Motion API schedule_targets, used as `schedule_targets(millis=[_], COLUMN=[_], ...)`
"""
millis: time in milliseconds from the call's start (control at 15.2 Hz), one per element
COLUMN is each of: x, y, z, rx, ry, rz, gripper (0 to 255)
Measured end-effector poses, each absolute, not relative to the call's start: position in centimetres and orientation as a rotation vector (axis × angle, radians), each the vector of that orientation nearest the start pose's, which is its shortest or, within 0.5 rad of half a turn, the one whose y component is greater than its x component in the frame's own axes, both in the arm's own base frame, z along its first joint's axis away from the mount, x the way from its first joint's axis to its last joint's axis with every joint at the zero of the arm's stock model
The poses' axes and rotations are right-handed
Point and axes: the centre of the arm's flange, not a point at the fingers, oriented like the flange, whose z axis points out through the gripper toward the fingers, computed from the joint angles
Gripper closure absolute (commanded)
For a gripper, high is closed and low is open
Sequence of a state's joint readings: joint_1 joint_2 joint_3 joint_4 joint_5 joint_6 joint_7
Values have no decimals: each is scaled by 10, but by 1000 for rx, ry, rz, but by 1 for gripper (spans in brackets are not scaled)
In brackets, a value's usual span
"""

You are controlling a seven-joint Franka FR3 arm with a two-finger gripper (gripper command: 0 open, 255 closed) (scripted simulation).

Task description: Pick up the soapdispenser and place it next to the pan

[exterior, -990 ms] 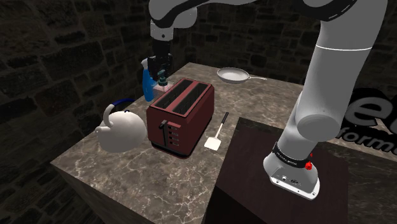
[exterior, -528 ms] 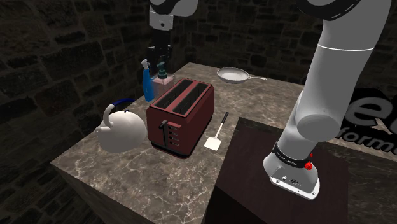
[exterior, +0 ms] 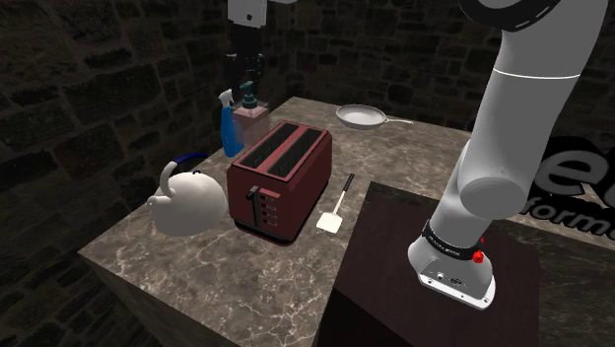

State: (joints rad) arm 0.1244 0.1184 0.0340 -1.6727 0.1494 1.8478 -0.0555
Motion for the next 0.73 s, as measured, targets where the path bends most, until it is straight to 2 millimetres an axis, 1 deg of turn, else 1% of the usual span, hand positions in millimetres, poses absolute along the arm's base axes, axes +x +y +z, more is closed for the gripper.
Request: schedule_targets(millis=[726], x=[597], y=[107], z=[591], rx=[-2978], ry=[-263], rz=[-73], gripper=[255])
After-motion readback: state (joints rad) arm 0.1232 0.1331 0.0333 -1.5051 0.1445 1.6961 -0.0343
